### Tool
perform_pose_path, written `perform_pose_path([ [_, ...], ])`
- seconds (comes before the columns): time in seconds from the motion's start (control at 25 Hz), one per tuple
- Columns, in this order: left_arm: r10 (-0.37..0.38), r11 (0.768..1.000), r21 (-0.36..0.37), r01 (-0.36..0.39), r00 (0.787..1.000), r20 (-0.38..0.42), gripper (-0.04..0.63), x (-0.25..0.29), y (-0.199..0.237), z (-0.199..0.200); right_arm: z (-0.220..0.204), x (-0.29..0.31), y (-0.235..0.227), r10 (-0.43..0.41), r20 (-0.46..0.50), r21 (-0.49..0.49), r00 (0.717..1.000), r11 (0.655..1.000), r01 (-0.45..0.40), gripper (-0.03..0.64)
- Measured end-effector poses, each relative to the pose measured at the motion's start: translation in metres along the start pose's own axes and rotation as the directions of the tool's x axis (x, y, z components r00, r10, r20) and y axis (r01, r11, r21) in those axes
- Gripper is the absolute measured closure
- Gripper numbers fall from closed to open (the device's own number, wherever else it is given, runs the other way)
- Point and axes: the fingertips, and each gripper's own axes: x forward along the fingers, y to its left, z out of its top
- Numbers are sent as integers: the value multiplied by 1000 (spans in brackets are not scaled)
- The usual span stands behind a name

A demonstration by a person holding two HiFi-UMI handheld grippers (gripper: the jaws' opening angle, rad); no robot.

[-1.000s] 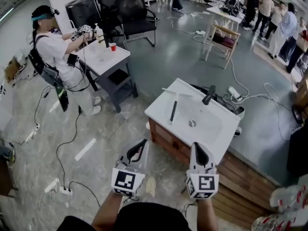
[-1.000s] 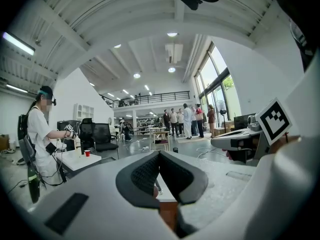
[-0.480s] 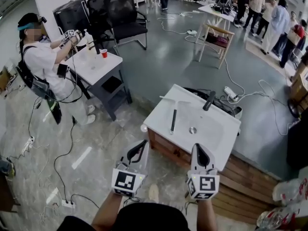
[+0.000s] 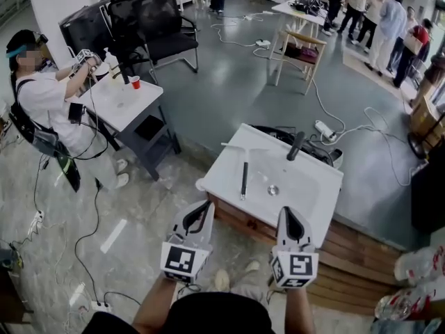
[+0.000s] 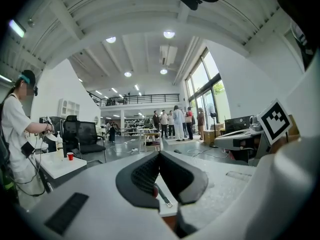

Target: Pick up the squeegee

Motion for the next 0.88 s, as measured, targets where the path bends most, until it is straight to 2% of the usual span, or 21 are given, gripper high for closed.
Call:
perform_pose_path([
  [0.16, -11, 1000, -4, 11, 1000, -7, 594, 20, -6, 1, 0, 7, -19, -15, -5, 1, 1000, 1000, 15, 618],
  [0.36, -15, 1000, -2, 15, 1000, 20, 594, 50, -3, 4, -5, 28, -35, -11, -21, 3, 1000, 1000, 11, 618],
  [0.88, 20, 998, -52, -24, 997, -74, 594, 145, -1, -22, -27, 106, -94, 34, -86, 12, 996, 999, -33, 618],
])
